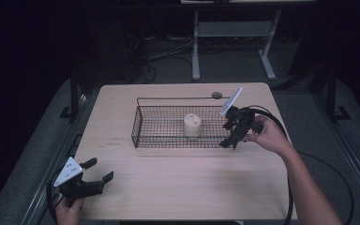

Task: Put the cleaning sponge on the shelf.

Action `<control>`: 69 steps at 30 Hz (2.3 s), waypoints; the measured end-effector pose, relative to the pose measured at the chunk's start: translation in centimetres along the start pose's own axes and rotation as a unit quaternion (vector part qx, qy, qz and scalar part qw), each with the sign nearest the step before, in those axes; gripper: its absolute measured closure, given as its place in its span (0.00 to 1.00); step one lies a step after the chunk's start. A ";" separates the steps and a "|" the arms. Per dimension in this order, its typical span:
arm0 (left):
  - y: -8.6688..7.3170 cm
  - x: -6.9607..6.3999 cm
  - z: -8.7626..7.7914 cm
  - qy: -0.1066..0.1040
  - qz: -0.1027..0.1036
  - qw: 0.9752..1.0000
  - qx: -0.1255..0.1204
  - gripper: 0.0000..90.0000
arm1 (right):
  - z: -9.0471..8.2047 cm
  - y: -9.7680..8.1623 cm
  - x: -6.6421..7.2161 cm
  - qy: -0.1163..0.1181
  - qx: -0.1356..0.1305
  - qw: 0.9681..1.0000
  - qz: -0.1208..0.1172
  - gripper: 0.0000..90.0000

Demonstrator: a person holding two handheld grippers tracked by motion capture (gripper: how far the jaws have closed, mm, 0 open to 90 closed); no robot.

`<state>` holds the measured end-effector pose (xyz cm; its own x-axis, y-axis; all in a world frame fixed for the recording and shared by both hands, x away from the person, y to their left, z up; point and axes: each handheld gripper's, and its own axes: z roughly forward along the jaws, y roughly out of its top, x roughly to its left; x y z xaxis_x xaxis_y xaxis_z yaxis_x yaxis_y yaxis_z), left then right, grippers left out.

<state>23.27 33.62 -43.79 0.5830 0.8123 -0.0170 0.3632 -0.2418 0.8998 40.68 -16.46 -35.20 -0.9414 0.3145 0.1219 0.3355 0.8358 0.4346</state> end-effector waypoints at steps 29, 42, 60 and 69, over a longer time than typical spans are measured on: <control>0.0 0.0 0.0 0.001 0.000 1.000 0.002 0.15 | 0.7 -3.7 1.8 -0.002 0.000 1.000 0.004 0.17; 0.0 -0.1 0.2 0.000 0.002 1.000 0.005 0.15 | 1.0 -5.8 2.5 0.001 0.001 1.000 0.013 0.17; -0.1 -0.1 0.1 0.001 0.001 1.000 0.006 0.15 | 2.3 -8.5 3.7 0.010 0.002 1.000 0.019 0.17; -0.1 -0.2 0.2 -0.001 0.002 1.000 0.006 0.15 | 2.7 -9.1 4.6 0.012 -0.002 1.000 0.014 0.17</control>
<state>23.26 33.42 -43.94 0.5855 0.8105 -0.0147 0.3705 -0.2514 0.8941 33.35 -21.43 -40.98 -0.9320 0.3274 0.1554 0.3621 0.8248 0.4343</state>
